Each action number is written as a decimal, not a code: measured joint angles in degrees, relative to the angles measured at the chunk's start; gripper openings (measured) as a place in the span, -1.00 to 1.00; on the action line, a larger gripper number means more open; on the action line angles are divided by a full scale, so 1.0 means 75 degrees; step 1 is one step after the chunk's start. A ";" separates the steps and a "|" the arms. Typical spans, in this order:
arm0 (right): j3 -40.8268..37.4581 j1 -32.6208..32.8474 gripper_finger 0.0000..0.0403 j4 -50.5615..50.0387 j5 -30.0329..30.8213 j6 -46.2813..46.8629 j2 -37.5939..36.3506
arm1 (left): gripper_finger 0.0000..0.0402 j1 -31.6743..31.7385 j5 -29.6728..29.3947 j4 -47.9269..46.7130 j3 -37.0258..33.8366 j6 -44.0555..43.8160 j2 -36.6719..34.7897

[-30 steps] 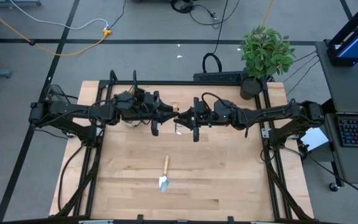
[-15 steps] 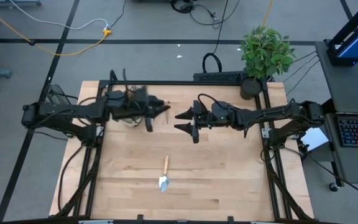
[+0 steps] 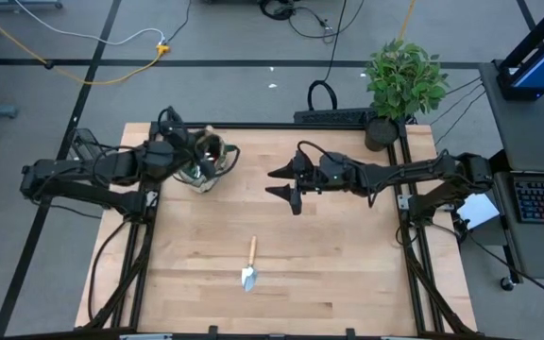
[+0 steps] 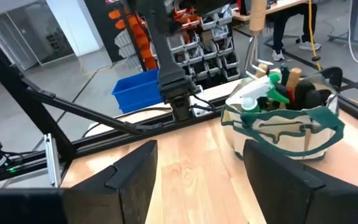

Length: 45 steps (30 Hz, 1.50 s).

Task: Pick & Place Garden tools in Gardening bag
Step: Put the hand rake into the gardening bag

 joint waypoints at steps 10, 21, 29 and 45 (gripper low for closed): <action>0.0000 -0.0081 0.13 -0.0001 0.0023 0.0016 0.0000 | -0.67 0.0356 -0.1456 -0.1120 0.0000 -0.1471 -0.0010; 0.0000 -0.0084 0.12 0.0005 0.0032 -0.0043 0.0000 | -0.67 0.0764 -0.1934 -0.3025 -0.0220 -0.3956 0.0028; 0.0000 -0.0084 0.12 0.0008 0.0214 -0.0103 0.0000 | -0.67 0.0770 -0.1728 -0.2879 -0.0685 -0.4376 0.0019; 0.0000 -0.0087 0.12 0.0036 0.0203 -0.0106 0.0000 | -0.67 0.1279 -0.0701 -0.2424 -0.1467 -0.4537 0.0024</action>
